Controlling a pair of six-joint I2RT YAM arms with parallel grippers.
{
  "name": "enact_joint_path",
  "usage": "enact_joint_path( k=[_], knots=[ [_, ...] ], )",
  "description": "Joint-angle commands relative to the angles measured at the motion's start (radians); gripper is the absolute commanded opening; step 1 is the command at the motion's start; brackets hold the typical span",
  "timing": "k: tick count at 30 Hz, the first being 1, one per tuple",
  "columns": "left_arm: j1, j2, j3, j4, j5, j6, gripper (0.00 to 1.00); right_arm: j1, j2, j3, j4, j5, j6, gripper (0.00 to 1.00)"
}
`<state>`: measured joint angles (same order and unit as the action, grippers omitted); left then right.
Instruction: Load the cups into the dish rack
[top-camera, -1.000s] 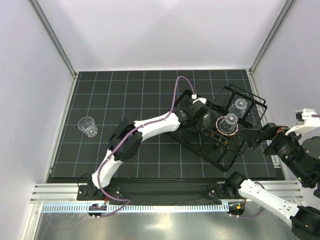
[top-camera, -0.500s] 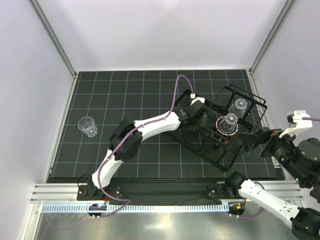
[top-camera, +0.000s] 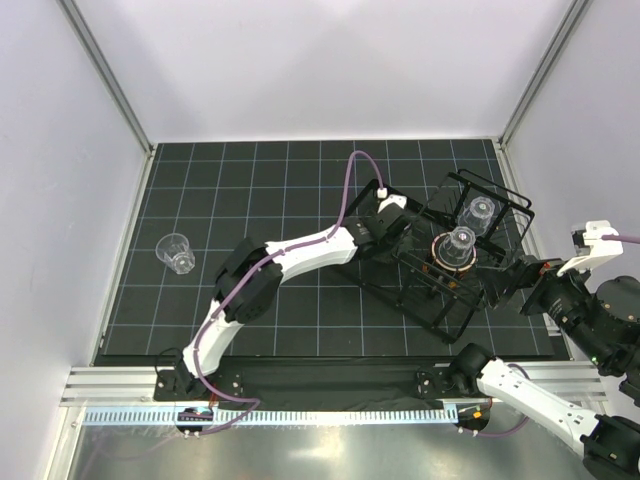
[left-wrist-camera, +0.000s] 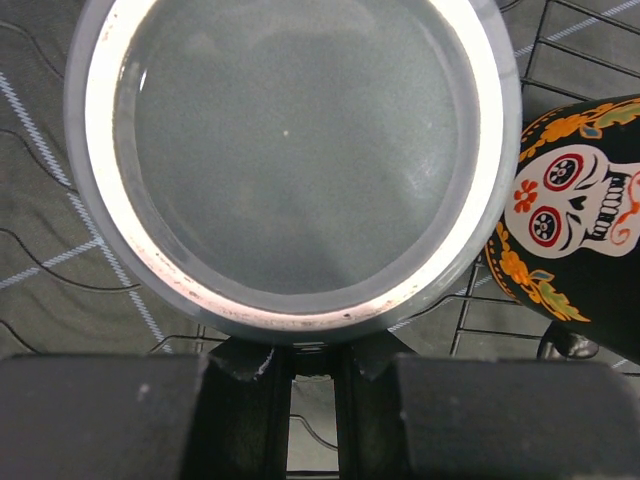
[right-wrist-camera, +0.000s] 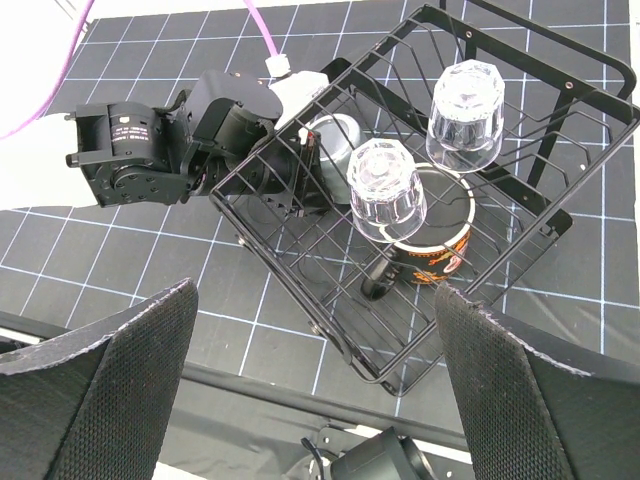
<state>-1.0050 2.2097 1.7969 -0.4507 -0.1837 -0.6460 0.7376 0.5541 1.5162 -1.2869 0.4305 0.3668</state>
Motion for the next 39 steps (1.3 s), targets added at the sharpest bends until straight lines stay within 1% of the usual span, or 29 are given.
enact_joint_path(
  k=[1,5,11,12,13,14,18,23,28,31,35,39],
  knots=[
    [0.014,-0.036,-0.033,-0.032,-0.025,-0.003,0.00,0.003,0.012,0.001,0.047,-0.010,-0.028,1.00],
    [0.029,-0.042,-0.039,-0.036,-0.026,-0.017,0.00,0.005,0.018,-0.002,0.047,-0.012,-0.032,1.00],
    [0.032,-0.005,0.007,-0.071,-0.025,-0.007,0.00,0.003,0.017,-0.011,0.057,-0.016,-0.035,1.00],
    [0.032,-0.004,0.007,-0.071,-0.019,-0.009,0.03,0.005,0.017,-0.010,0.057,-0.016,-0.037,1.00],
    [0.032,-0.007,0.004,-0.069,-0.013,-0.010,0.08,0.005,0.018,-0.013,0.058,-0.016,-0.039,1.00],
    [0.032,-0.005,0.001,-0.069,-0.010,-0.011,0.20,0.003,0.018,-0.016,0.061,-0.019,-0.039,1.00],
    [0.032,-0.016,-0.014,-0.063,-0.014,-0.007,0.35,0.003,0.020,-0.022,0.066,-0.022,-0.042,1.00],
    [0.034,-0.028,-0.031,-0.056,-0.010,-0.004,0.41,0.003,0.021,-0.034,0.072,-0.026,-0.042,1.00],
    [0.034,-0.068,-0.067,-0.028,0.001,-0.004,0.49,0.003,0.020,-0.037,0.067,-0.027,-0.042,1.00],
    [0.040,-0.116,-0.108,-0.014,0.003,-0.006,0.55,0.003,0.020,-0.036,0.067,-0.030,-0.042,1.00],
    [0.062,-0.198,-0.186,0.013,0.015,-0.015,0.59,0.003,0.021,-0.043,0.067,-0.035,-0.040,1.00],
    [0.074,-0.324,-0.263,0.040,0.027,-0.017,0.61,0.003,0.021,-0.057,0.077,-0.042,-0.039,1.00]
  ],
)
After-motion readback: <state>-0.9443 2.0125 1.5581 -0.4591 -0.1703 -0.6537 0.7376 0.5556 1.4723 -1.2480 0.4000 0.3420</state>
